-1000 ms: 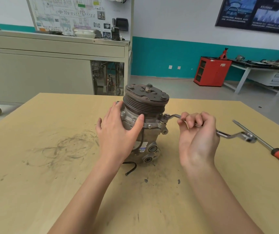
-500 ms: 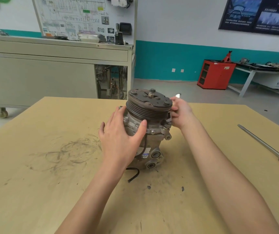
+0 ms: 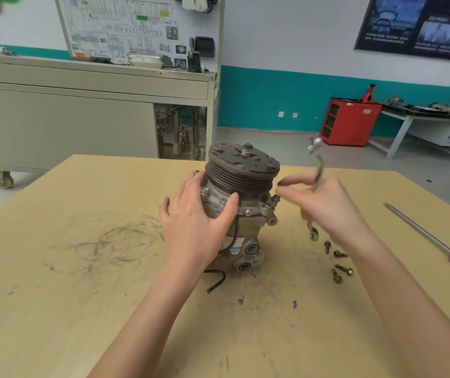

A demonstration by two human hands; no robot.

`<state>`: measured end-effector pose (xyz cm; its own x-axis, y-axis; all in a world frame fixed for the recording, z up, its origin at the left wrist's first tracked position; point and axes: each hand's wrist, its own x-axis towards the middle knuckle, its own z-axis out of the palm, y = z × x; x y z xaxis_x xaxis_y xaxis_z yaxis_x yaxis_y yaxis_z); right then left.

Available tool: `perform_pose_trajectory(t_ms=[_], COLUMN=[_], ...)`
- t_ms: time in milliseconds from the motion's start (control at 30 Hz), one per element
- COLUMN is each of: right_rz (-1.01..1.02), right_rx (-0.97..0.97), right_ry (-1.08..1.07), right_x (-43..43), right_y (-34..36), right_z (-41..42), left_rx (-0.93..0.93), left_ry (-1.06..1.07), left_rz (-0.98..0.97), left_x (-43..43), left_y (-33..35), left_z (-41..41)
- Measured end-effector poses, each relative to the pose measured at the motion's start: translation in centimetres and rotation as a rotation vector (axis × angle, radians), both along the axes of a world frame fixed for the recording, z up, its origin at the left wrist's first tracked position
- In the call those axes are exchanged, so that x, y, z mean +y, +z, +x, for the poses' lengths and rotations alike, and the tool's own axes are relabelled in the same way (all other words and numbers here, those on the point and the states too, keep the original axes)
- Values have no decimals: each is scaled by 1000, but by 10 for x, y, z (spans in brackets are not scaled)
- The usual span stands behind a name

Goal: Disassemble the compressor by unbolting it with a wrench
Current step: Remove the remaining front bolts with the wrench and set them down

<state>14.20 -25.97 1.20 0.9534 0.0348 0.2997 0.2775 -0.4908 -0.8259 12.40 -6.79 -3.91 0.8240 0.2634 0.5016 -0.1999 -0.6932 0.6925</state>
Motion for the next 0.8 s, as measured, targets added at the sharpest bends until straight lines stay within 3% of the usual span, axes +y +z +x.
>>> perform_pose_trajectory(t_ms=[200,400,467,567,633,800], right_rz=[-222,-52,-113,-576,-751,-888], right_rx=[-94,-172,-54,324,519,624], right_ry=[-41,-43,-116,-144,-90,-82], right_x=[11,-13,-37,-63,-68,-72], right_y=[-3,23,30,14,-10,-47], right_z=[-1,4,15,31,39,53], left_rx=[-3,3,6,8,5,-2], left_ry=[-6,0,-2,-4,-3,1], left_rz=[1,8,11,10,0,-13], left_x=[0,1,1,1,1,0], left_y=[-1,-2,-2,-2,-2,-2], left_z=[0,0,1,2,1,1])
